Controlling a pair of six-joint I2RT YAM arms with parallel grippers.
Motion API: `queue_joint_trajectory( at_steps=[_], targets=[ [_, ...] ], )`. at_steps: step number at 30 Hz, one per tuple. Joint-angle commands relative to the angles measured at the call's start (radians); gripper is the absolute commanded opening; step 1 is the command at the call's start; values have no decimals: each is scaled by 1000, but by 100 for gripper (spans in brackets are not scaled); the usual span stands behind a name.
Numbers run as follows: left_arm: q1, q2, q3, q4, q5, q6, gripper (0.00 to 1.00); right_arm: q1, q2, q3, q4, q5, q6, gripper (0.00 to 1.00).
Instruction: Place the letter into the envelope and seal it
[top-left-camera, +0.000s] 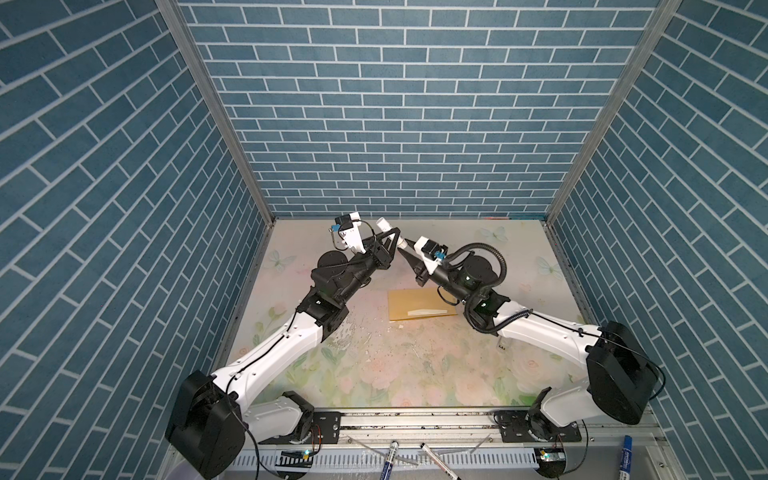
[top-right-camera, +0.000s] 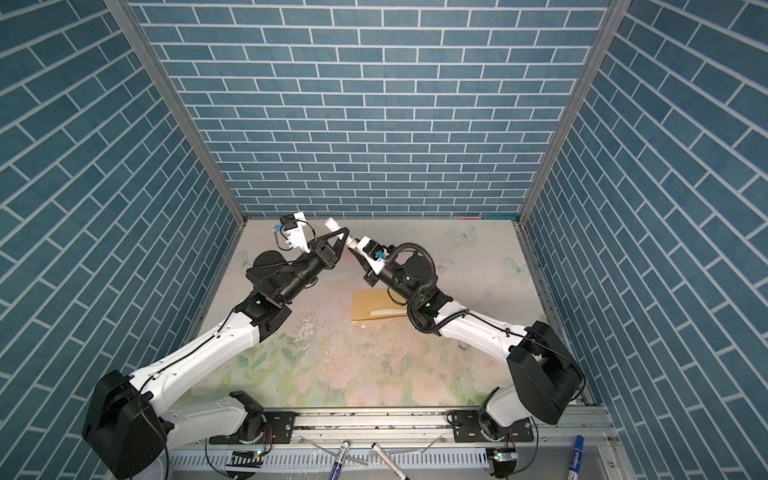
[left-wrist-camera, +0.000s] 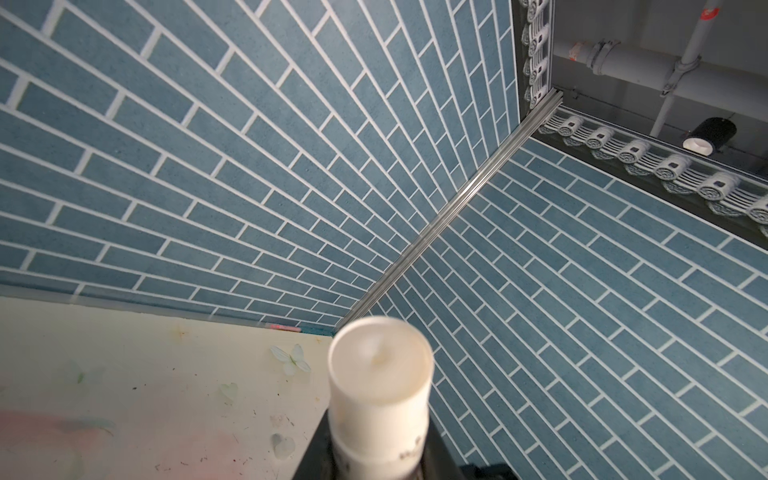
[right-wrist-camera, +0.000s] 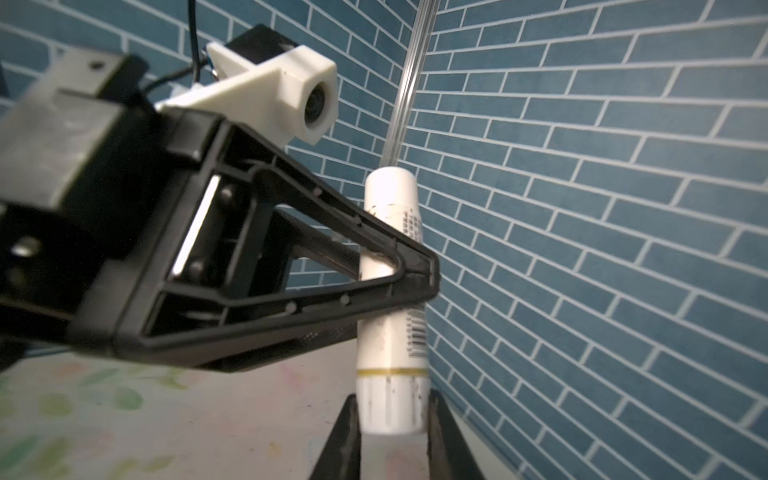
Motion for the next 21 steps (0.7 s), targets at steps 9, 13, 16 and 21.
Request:
queue_joint_trajectory(
  at_steps=[9,13,16,21],
  targets=[
    [-9,0,-1,8,149,166,0,-195,89,215,258,-628,959,7],
    [-9,-1,-1,18,159,174,0,-206,127,231,358,-659,1088,10],
    [-10,-1,-3,19,161,169,0,-206,151,249,380,-675,1129,10],
    [-12,5,-3,6,90,91,0,-203,113,211,322,-641,964,19]
  ],
)
